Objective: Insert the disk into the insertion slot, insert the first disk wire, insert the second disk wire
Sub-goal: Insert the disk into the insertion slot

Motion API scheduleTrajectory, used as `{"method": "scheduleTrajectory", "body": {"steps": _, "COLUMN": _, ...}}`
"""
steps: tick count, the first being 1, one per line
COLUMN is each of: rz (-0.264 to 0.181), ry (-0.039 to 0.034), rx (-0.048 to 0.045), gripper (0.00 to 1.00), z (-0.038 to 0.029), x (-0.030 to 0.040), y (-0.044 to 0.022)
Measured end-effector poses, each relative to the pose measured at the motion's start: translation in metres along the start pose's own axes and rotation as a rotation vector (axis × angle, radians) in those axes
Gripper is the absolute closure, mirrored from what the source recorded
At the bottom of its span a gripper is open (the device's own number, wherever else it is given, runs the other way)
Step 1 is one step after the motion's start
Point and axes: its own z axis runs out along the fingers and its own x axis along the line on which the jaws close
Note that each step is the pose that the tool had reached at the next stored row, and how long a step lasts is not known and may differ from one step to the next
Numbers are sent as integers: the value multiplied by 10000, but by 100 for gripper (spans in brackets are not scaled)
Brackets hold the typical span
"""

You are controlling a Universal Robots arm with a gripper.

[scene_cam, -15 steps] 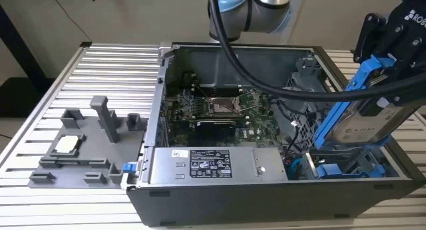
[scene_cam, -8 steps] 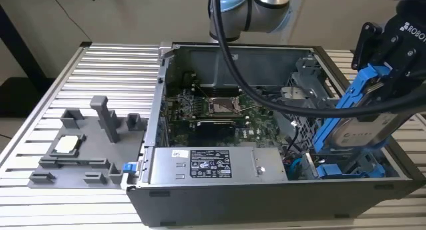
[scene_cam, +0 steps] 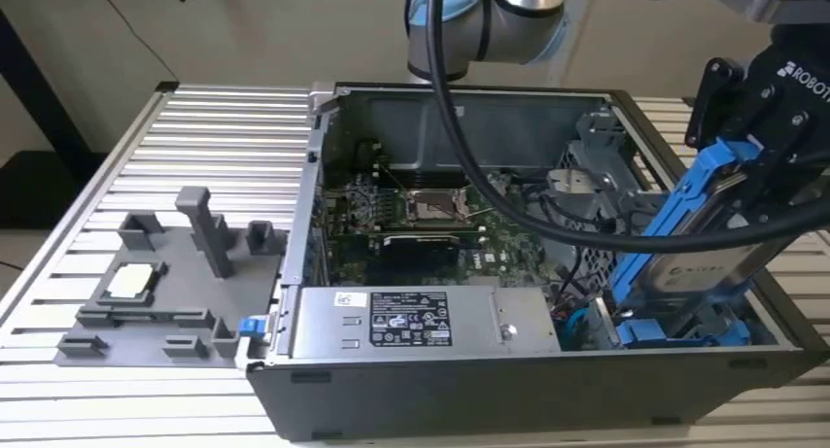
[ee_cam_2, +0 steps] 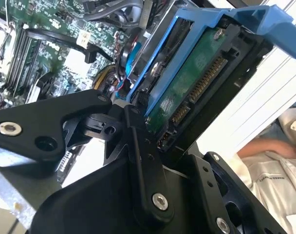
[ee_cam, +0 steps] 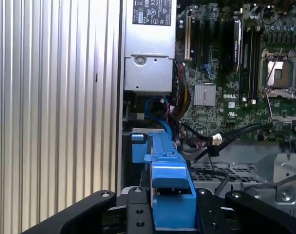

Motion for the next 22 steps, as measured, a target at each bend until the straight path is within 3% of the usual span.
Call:
{"method": "scheduleTrajectory", "body": {"steps": 12, "rz": 2, "ry": -3, "rx": -5, "gripper": 67, "z": 129, "x": 63, "y": -26}}
{"method": "scheduleTrajectory", "body": {"steps": 22, "rz": -1, "ry": -72, "rx": -4, "gripper": 67, "z": 216, "x": 31, "y": -58}}
